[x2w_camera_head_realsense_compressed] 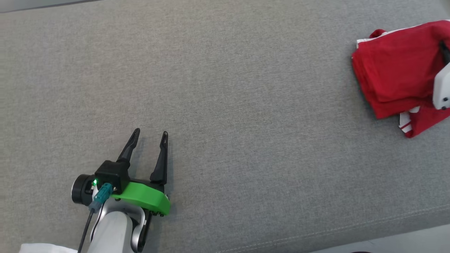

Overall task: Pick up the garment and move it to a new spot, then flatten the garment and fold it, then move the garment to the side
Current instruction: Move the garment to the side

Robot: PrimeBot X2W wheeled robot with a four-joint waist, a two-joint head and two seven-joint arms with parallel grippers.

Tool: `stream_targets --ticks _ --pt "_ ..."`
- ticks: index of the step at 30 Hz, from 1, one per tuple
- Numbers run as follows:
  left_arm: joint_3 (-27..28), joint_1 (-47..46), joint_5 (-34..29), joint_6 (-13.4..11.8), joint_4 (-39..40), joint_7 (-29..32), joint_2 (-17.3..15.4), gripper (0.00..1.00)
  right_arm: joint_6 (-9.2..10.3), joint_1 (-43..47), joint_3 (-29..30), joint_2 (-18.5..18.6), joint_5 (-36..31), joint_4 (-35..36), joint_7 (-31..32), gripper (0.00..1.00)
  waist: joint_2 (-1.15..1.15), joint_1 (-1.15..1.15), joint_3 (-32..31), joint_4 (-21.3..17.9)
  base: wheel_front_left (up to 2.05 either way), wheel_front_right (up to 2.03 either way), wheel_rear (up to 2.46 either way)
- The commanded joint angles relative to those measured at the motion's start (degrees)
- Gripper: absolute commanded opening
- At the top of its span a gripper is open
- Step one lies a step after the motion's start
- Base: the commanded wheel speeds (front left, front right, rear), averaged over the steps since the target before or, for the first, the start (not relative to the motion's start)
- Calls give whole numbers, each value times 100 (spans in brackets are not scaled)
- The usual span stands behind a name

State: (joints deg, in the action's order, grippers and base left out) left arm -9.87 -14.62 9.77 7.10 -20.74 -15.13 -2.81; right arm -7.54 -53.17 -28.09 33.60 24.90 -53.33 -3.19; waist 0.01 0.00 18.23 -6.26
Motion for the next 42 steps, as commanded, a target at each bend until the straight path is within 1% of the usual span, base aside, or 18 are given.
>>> stream_targets --ticks 1,2,3,4,5,7,11,14,15,19,22,28,29,30,34,39,42 --pt "32 -90 -47 24 33 6 -24 100 12 -148 51 147 -100 -134 -64 0 -1 0 207 281 0 0 0" --pt "41 -86 -53 27 38 6 -24 100 12 -214 118 217 -133 -220 -112 0 -1 0 221 309 0 0 0" --pt "46 -83 -62 30 44 6 -23 100 12 -272 188 279 -194 -330 -171 4 -1 0 234 334 0 0 0" --pt "53 -83 -66 31 50 6 -23 100 12 -321 235 343 -310 -442 -232 73 -1 0 247 356 0 0 0" --pt "63 -80 -68 34 53 6 -23 100 12 -379 302 388 -404 -563 -309 100 -1 0 255 371 0 0 0" --pt "77 -66 -75 34 57 6 -24 100 12 -459 440 443 -662 -861 -375 100 -1 0 264 390 0 0 0" --pt "107 -23 -71 32 35 6 -23 100 12 -602 815 375 -1044 -1408 -567 100 -1 0 241 376 0 0 0" --pt "133 -13 -48 34 4 6 -23 100 12 -624 1117 273 -1330 -1670 -847 100 -1 0 167 336 0 0 0" --pt "133 -13 -48 34 4 6 -23 100 12 -624 1117 273 -1330 -1670 -847 100 -1 0 167 336 0 0 0" --pt "185 41 0 30 2 6 -26 100 11 -434 1480 -119 -1541 -1684 -1128 100 -1 0 11 296 0 0 0" --pt "243 110 27 2 -23 6 -25 100 12 -126 1642 -458 -1681 -1430 -1196 100 -1 0 -163 263 0 0 0" --pt "387 310 38 -83 -82 6 -24 100 12 904 1947 -1244 -1852 -209 -1196 100 -1 0 -512 236 0 0 0" --pt "429 371 64 -105 -97 6 -22 100 12 1273 1972 -1508 -1838 156 -1197 100 -1 0 -613 260 0 0 0" --pt "448 400 58 -108 -105 6 -24 100 12 1428 2057 -1607 -1790 363 -1198 100 -1 0 -661 277 0 0 0" --pt "505 501 66 -132 -132 6 -24 100 11 2063 2081 -2008 -1775 954 -1198 100 -1 0 -828 357 0 0 0" --pt "544 625 107 -171 -136 6 -23 100 11 2661 2218 -2449 -1731 1448 -1198 100 -1 0 -1017 464 0 0 0" --pt "582 718 119 -189 -152 6 -23 100 12 2933 2320 -2629 -1793 1660 -1199 100 -1 0 -1129 492 0 0 0"
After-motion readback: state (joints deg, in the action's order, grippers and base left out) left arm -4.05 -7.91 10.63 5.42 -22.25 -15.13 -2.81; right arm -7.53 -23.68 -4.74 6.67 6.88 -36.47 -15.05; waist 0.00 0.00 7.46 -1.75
